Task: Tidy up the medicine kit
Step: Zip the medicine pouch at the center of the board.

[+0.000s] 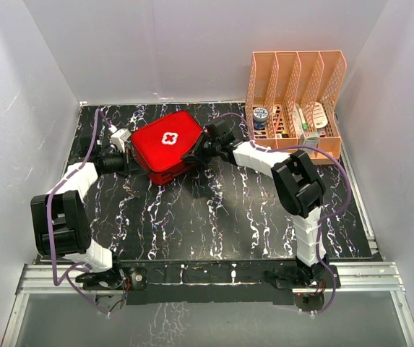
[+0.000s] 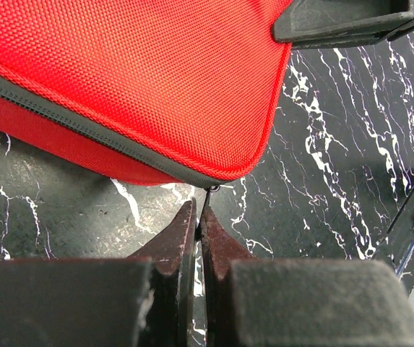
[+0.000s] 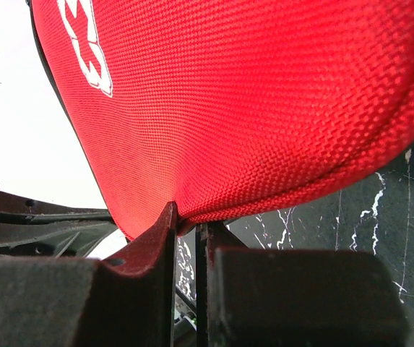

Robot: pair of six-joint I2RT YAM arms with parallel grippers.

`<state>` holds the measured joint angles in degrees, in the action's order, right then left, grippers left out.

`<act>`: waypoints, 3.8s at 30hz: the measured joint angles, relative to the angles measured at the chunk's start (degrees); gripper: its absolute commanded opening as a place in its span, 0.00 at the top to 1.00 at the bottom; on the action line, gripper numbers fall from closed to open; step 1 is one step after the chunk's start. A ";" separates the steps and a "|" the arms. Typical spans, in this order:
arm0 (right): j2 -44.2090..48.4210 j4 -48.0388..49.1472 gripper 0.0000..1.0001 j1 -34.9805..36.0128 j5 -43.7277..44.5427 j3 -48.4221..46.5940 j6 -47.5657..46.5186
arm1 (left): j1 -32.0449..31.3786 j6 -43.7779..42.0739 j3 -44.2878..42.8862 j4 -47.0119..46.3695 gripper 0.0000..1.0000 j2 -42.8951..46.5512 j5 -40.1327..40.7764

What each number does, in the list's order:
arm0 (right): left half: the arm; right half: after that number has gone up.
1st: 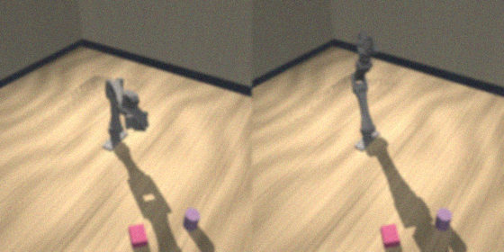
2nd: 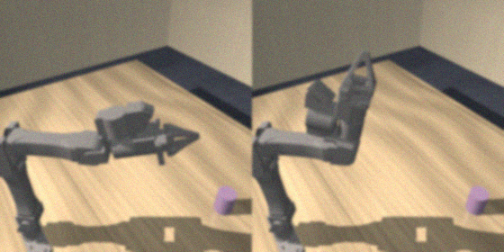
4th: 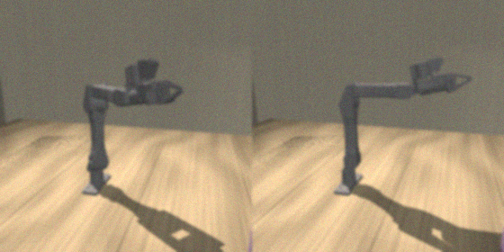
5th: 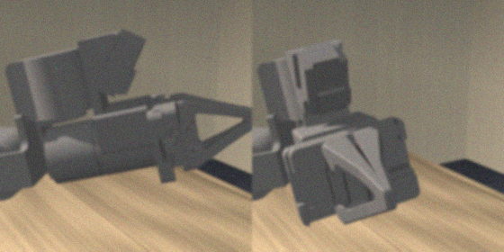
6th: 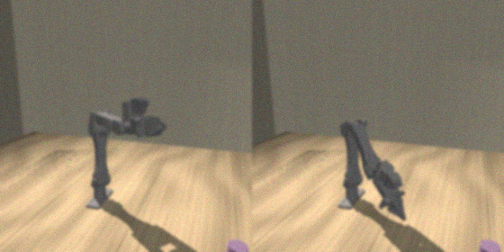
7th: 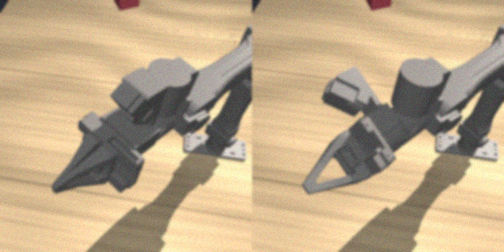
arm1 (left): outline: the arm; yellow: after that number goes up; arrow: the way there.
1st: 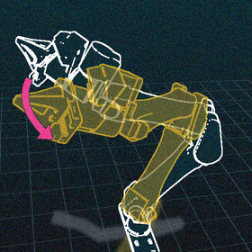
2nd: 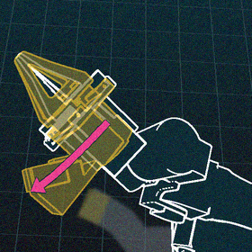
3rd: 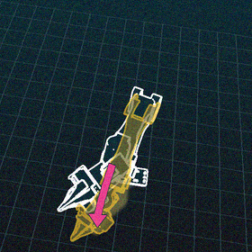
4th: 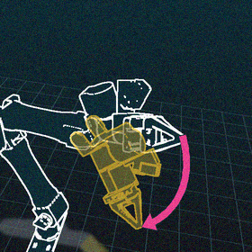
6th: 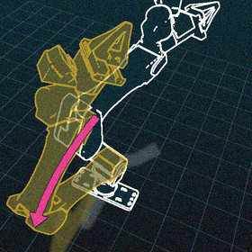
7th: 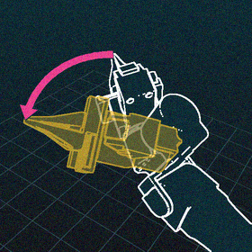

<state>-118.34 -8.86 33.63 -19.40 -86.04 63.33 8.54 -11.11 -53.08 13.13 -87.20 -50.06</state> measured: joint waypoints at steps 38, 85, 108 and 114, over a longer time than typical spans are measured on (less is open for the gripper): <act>5.40 -13.16 1.00 -9.20 -0.92 0.83 -14.49 | 8.04 -1.90 -5.03 -3.08 1.00 -4.50 6.45; 5.38 -14.29 1.00 -9.16 -1.70 0.33 -15.21 | -30.21 18.45 25.00 -44.89 0.12 11.13 29.22; 4.81 -12.41 1.00 -9.44 -1.29 0.33 -14.80 | -31.28 20.28 21.24 -49.03 0.54 0.92 34.40; 4.44 -10.97 1.00 -9.79 -1.33 0.33 -14.69 | -31.28 21.64 19.43 -47.58 0.54 0.92 33.99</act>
<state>-113.91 -19.84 23.83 -20.73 -85.71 48.64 -22.74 10.52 -33.65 -34.46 -86.28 -16.08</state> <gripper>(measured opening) 0.067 0.478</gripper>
